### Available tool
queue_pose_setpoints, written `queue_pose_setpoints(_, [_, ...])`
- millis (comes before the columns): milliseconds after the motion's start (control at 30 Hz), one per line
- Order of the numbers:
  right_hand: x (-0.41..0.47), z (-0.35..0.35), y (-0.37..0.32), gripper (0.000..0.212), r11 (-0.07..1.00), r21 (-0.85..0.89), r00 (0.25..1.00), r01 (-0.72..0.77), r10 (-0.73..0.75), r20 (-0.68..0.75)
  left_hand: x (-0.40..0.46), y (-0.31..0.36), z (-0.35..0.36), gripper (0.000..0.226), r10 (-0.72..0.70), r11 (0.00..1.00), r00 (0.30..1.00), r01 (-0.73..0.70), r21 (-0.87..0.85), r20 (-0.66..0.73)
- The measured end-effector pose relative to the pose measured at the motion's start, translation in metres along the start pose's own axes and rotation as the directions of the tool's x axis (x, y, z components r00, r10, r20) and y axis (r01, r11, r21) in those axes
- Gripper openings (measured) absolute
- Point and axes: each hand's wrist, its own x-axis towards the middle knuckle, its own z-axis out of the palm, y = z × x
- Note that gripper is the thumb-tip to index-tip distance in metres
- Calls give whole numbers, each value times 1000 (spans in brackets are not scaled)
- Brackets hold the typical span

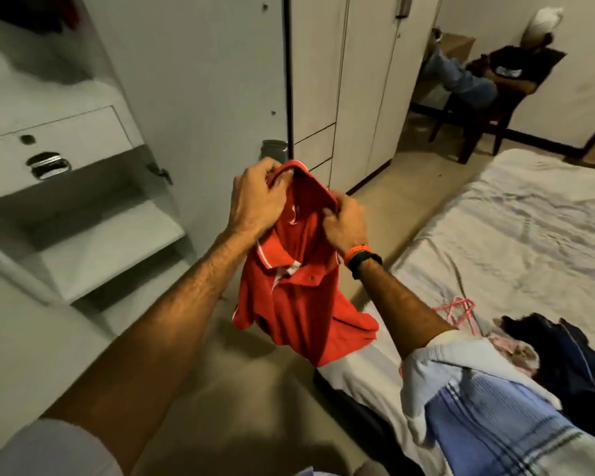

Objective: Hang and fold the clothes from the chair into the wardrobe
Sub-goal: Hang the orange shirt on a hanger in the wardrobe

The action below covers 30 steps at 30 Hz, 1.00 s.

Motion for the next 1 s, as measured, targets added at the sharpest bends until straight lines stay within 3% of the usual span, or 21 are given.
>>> queue_pose_setpoints(133, [16, 8, -17, 24, 988, 157, 988, -15, 39, -147, -2, -42, -40, 20, -185, 967, 982, 187, 176, -26])
queue_pose_setpoints(233, [28, 21, -30, 16, 984, 174, 995, 28, -11, -101, -4, -63, -56, 23, -253, 921, 967, 239, 309, 6])
queue_pose_setpoints(333, [35, 32, -32, 14, 990, 127, 997, 53, -58, 42, -11, -77, -64, 16, -309, 878, 950, 303, 371, -46])
queue_pose_setpoints(400, [38, 36, -29, 4, 997, 32, 975, 77, -82, 206, -17, -86, -65, 18, -347, 850, 922, 387, 358, -173])
queue_pose_setpoints(500, [39, 45, -23, 28, 995, -10, 924, 97, -86, 373, -31, -93, -57, 23, -448, 804, 842, 527, 275, -301])
queue_pose_setpoints(600, [39, 63, -18, 40, 994, 4, 937, 112, -107, 333, -39, -98, -43, 19, -561, 790, 791, 600, 127, -243])
queue_pose_setpoints(733, [35, 76, -12, 39, 997, -10, 962, 80, -74, 263, -43, -108, -37, 39, -568, 797, 814, 581, 166, -120])
queue_pose_setpoints(833, [26, 81, -1, 28, 1000, -5, 948, 30, -26, 316, -49, -115, -31, 46, -604, 779, 790, 613, 131, -109])
queue_pose_setpoints(1000, [14, 85, 8, 29, 1000, 14, 907, 16, -21, 420, -52, -114, -20, 50, -649, 758, 749, 651, -37, -129])
